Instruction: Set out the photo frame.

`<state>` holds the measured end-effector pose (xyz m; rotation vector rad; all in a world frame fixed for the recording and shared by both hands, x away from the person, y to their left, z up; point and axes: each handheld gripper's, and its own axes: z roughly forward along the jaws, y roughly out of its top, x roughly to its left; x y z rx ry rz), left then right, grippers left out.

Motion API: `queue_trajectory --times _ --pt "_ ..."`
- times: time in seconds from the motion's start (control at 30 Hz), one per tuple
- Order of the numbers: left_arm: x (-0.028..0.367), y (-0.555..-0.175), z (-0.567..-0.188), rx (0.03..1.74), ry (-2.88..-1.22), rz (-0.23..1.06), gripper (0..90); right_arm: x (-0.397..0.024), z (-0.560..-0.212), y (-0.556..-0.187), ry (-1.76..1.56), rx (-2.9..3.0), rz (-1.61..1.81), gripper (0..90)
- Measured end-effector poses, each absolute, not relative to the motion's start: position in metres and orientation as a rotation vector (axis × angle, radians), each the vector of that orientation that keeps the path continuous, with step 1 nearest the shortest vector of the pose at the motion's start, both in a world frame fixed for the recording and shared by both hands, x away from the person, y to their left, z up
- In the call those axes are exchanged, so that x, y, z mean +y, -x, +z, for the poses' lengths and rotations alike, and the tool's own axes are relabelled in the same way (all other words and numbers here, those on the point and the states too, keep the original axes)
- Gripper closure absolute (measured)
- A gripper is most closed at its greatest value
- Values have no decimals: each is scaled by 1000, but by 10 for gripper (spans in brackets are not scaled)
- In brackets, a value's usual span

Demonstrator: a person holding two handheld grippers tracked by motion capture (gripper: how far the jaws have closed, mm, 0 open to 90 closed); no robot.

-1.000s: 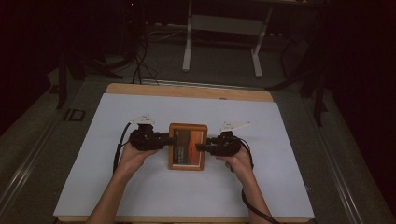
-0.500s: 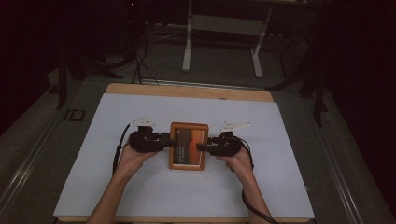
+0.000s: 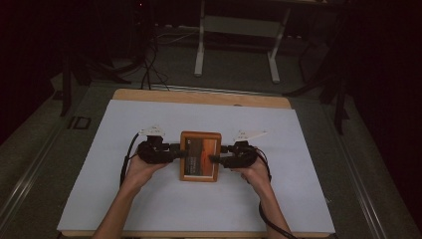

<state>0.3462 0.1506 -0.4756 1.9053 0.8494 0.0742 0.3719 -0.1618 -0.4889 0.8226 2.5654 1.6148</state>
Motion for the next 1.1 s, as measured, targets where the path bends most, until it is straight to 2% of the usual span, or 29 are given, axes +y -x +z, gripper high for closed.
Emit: queue_trajectory --times 0.3,1.1 --pt "156 -342 -478 867 -1899 78 551 -163 -482 -365 -807 2567 1528 395" --pt "172 -321 -475 890 -1908 193 508 -194 -478 -353 -856 2532 1469 395"
